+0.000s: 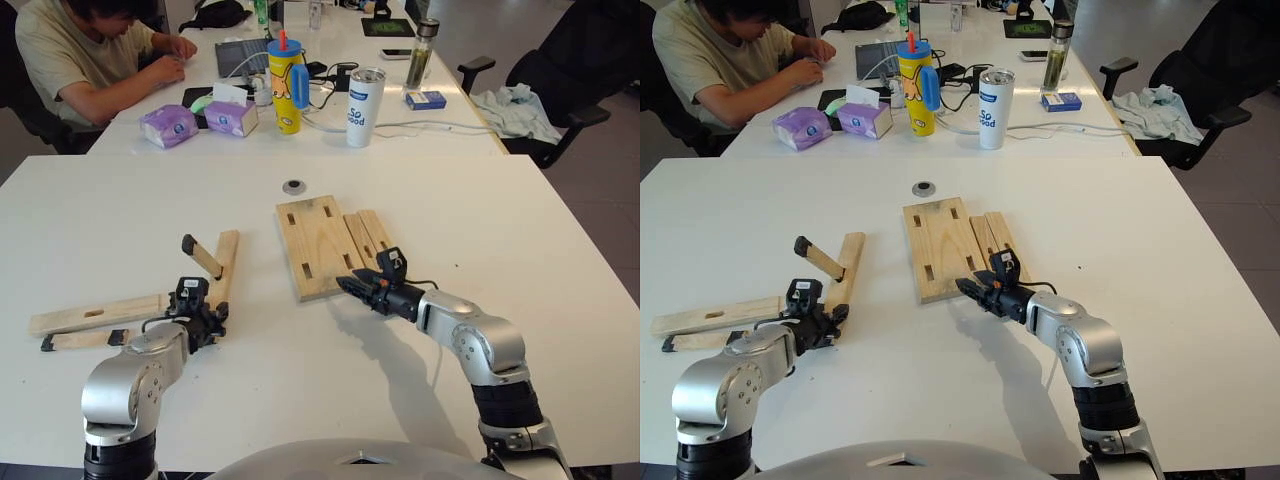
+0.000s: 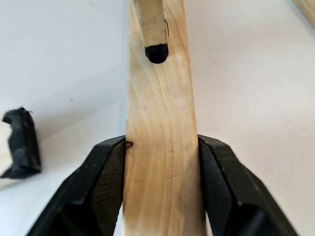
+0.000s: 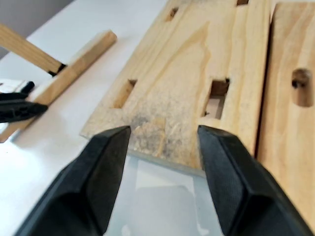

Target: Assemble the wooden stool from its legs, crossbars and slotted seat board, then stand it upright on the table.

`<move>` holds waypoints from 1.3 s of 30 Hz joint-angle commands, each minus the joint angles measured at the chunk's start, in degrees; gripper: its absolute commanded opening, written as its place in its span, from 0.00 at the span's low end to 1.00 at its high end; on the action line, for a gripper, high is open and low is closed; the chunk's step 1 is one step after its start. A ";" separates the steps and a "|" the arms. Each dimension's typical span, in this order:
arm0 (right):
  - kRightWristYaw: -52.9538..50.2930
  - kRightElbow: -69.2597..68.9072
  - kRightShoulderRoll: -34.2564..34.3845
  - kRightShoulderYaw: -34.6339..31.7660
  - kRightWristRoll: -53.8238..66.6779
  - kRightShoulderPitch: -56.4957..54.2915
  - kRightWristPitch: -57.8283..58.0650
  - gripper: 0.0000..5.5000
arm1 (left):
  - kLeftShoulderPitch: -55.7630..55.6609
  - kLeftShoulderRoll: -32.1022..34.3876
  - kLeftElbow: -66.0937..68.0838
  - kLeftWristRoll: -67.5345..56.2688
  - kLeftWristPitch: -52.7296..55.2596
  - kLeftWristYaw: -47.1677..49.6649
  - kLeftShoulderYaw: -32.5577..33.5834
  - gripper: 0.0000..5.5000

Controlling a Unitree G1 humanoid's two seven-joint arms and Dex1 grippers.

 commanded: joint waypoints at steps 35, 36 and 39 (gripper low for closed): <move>-4.22 8.16 2.09 2.69 -2.56 -7.05 8.71 0.46 | -13.93 -3.13 7.08 1.28 -11.19 -0.44 4.82 0.37; -3.94 7.64 2.62 2.56 -1.47 -6.94 10.51 0.46 | -13.97 -3.36 6.91 1.26 -11.19 -0.23 4.93 0.37; -4.60 5.75 6.23 0.37 2.21 -6.69 16.10 0.46 | -14.77 -3.68 7.20 1.32 -11.61 0.25 5.66 0.37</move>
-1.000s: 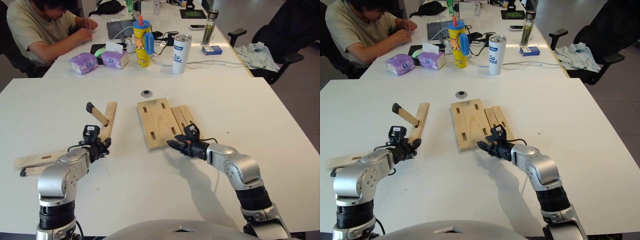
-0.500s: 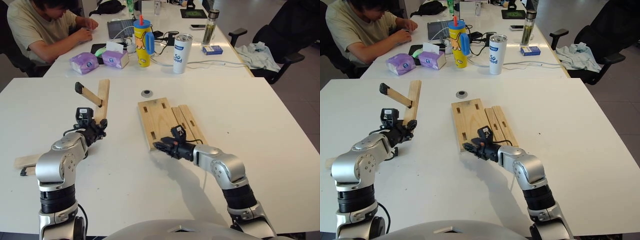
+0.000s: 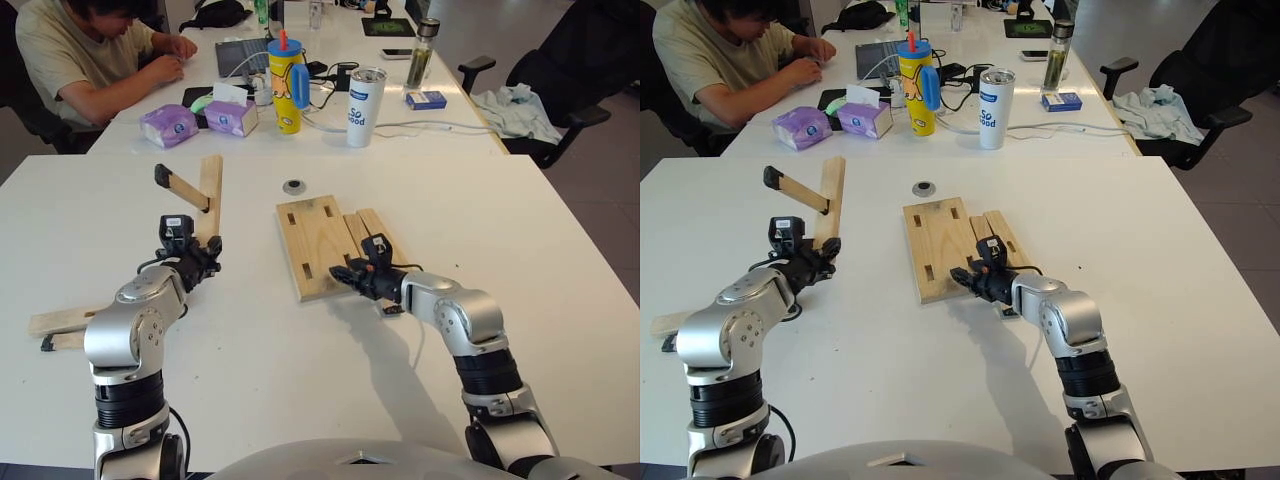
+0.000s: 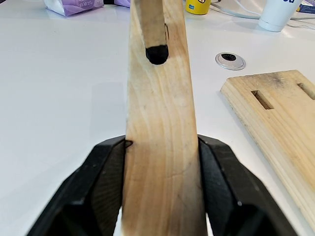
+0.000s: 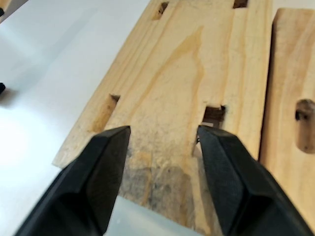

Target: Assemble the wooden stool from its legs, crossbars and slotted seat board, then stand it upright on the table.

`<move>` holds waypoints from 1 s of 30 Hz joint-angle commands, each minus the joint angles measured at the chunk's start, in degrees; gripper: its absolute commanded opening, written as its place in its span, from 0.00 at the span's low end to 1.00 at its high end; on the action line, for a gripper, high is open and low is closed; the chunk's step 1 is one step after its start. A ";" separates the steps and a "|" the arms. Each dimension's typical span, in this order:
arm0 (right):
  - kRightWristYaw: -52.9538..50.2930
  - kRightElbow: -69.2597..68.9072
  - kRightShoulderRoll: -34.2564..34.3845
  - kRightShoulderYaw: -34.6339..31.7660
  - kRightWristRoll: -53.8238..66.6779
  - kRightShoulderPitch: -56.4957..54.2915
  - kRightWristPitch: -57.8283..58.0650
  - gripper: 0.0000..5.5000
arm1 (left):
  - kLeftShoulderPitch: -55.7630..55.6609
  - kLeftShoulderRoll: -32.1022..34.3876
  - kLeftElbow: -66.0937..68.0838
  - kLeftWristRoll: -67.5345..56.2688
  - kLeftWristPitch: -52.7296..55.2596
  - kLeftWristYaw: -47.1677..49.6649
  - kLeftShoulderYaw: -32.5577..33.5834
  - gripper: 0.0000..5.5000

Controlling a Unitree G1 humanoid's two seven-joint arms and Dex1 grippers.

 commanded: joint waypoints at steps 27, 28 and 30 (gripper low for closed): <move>3.57 -4.70 1.79 -26.16 19.61 -8.95 0.78 0.50 | -11.22 12.74 4.77 -19.88 -4.09 -30.62 1.15 0.37; 4.51 -3.56 1.99 -28.20 22.69 -9.26 1.18 0.52 | -11.86 14.03 5.63 -21.10 -3.98 -33.28 0.50 0.37; 6.42 -1.83 2.60 -31.36 30.07 -9.92 3.64 0.58 | -13.11 16.05 7.63 -23.73 -3.12 -38.32 -0.75 0.37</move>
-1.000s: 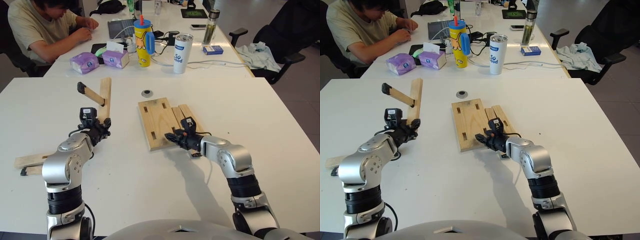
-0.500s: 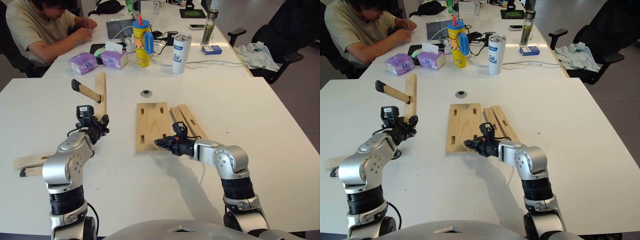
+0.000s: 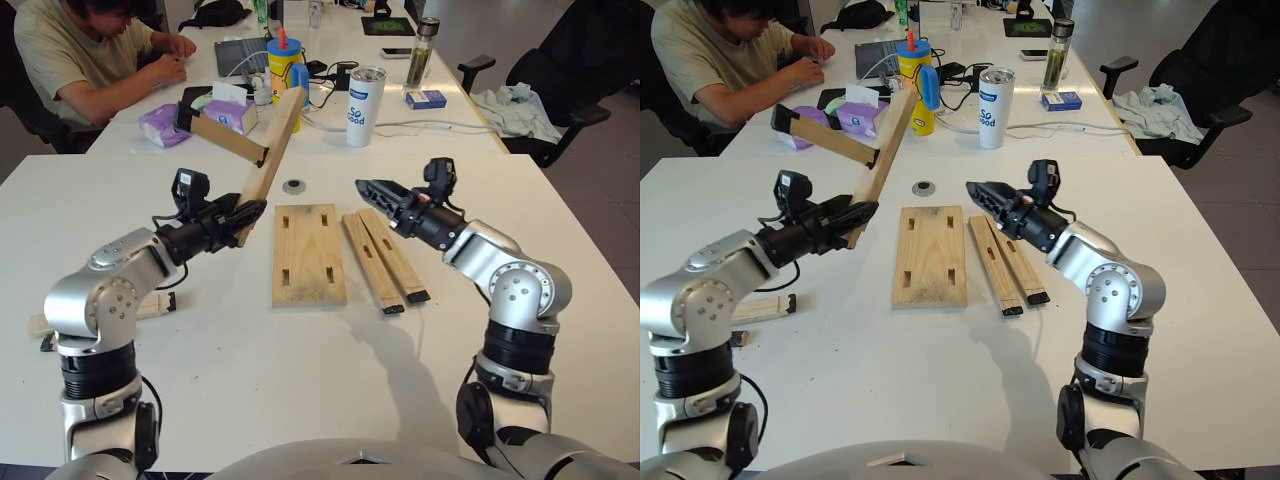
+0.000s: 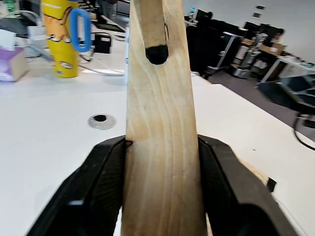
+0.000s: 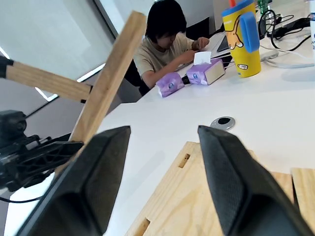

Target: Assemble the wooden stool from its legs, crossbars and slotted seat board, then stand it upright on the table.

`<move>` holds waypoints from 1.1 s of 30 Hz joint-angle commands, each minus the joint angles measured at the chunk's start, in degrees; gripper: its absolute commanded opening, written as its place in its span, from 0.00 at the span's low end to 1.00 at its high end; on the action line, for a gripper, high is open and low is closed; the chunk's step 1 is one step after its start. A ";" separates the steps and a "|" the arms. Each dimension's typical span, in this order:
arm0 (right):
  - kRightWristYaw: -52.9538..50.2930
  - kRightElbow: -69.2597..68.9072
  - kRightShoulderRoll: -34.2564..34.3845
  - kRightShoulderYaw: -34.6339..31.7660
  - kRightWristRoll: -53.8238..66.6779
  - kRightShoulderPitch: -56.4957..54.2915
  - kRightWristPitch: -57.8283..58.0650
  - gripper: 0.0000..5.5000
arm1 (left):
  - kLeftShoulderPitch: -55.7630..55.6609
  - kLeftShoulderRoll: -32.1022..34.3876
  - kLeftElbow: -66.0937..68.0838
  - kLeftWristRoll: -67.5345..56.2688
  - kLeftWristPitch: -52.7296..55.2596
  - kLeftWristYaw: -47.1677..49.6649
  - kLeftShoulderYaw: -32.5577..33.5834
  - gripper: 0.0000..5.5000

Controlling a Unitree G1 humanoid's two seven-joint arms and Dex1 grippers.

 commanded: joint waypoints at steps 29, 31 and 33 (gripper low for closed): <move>-0.93 6.27 -4.43 -1.24 45.26 -1.84 6.51 0.79 | -6.21 9.31 5.82 -23.05 13.23 -22.61 -7.61 0.37; -0.02 5.76 -4.97 -0.79 45.68 -1.42 6.10 0.72 | -6.12 9.41 5.77 -23.40 13.43 -22.45 -7.55 0.37; 0.82 5.37 -5.52 -0.26 44.79 -0.99 5.24 0.67 | -5.79 9.50 5.60 -23.76 13.67 -22.30 -7.73 0.37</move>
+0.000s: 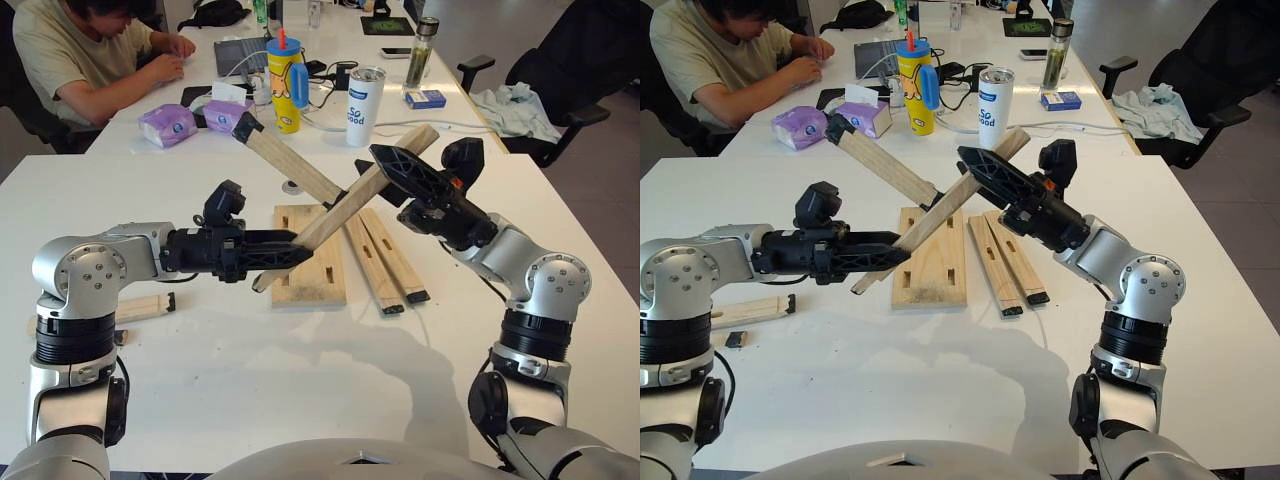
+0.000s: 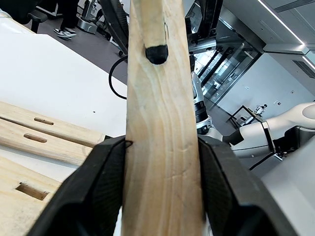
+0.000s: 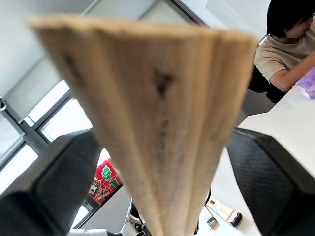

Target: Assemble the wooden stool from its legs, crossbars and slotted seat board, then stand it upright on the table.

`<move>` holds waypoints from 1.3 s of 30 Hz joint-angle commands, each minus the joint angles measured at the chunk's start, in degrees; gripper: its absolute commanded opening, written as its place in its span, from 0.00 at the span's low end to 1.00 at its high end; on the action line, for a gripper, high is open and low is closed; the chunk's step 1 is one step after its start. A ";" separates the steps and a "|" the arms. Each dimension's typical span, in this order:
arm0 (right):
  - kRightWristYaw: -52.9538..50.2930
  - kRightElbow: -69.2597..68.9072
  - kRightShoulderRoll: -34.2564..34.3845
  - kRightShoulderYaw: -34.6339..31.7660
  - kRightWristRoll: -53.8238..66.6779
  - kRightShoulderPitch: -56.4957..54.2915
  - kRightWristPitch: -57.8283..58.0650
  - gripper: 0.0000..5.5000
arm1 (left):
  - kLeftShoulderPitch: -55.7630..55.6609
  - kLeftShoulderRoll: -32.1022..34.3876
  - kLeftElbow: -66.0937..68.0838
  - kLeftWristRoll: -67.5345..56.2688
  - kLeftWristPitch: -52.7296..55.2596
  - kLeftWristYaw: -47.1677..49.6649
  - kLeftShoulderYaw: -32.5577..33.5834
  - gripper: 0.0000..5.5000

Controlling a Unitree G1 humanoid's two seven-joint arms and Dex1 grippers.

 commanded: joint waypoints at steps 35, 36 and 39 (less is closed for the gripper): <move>25.55 10.11 -18.98 2.26 -18.16 -0.89 -13.25 0.38 | 16.20 -0.83 1.22 8.14 -12.82 12.74 0.63 0.90; 28.06 12.49 -19.55 3.14 -19.82 -2.51 -13.80 0.38 | 17.13 -0.12 1.11 12.57 -16.45 12.11 -2.49 0.90; 35.28 18.81 -20.27 6.06 -25.91 -6.54 -17.17 0.38 | 18.59 0.80 1.03 25.59 -28.95 10.38 -11.13 0.90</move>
